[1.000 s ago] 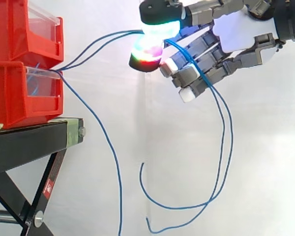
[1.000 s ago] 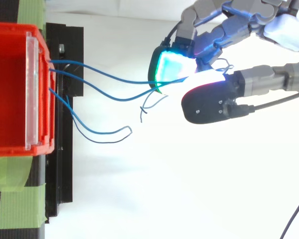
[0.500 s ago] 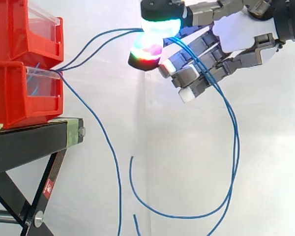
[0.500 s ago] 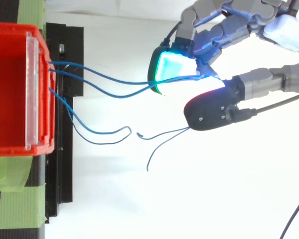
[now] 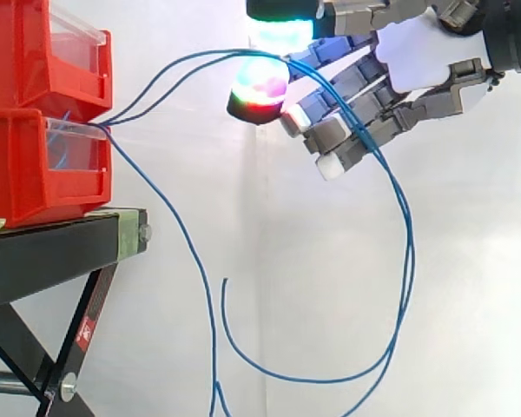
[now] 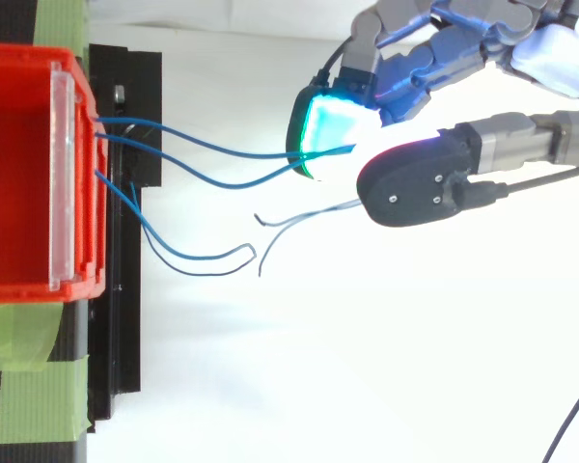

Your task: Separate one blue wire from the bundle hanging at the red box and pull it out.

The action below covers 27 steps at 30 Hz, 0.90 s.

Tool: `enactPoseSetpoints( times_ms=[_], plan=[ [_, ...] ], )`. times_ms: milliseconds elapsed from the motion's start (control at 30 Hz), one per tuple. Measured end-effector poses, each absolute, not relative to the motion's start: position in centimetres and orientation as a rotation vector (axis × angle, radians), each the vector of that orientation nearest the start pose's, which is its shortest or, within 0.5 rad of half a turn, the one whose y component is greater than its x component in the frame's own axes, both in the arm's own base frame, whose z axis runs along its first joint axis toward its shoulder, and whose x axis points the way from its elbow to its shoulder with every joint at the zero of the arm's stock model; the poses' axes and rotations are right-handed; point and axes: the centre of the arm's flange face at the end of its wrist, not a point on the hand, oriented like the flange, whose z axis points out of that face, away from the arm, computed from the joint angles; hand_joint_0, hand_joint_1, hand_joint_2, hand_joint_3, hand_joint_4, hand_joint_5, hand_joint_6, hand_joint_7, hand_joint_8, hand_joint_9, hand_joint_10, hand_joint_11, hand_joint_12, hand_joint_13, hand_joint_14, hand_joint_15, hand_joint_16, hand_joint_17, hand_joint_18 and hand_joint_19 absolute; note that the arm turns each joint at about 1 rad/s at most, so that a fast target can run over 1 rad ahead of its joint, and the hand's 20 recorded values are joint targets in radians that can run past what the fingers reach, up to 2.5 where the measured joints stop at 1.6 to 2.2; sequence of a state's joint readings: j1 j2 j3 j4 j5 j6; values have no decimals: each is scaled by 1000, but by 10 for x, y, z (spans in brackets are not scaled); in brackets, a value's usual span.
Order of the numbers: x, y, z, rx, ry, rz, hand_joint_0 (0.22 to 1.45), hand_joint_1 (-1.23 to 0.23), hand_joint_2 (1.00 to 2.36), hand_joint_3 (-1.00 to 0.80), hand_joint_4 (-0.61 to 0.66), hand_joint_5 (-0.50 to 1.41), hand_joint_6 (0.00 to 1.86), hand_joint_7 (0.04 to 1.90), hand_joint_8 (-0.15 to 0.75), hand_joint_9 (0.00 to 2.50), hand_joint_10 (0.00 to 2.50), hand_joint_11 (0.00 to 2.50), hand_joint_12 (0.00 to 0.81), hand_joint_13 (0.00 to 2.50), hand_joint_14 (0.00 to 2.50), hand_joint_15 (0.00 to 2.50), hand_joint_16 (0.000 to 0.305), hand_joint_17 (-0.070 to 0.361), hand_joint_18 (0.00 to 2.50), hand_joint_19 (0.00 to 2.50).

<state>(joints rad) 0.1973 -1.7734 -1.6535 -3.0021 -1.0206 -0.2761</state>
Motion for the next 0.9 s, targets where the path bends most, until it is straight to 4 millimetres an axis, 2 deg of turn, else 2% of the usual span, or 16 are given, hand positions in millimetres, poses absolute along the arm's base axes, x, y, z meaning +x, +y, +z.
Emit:
enactPoseSetpoints(
  times_ms=[200, 533, 900],
  plan=[
    [557, -78, 357, 1232, 1227, 637, 647, -655, 1014, -310, 64, -218, 945, 894, 317, 753, 10, 1319, 412, 764, 329, 1434, 49, 110, 691, 715],
    [557, -78, 357, 1232, 1227, 637, 680, -851, 1017, -253, 95, -228, 950, 889, 314, 706, 10, 1330, 417, 756, 245, 1490, 49, 110, 681, 688],
    [557, -78, 357, 1232, 1227, 637, 699, -886, 1017, -264, 82, -231, 949, 883, 309, 671, 11, 1330, 413, 748, 190, 1509, 49, 110, 674, 678]
  ],
)
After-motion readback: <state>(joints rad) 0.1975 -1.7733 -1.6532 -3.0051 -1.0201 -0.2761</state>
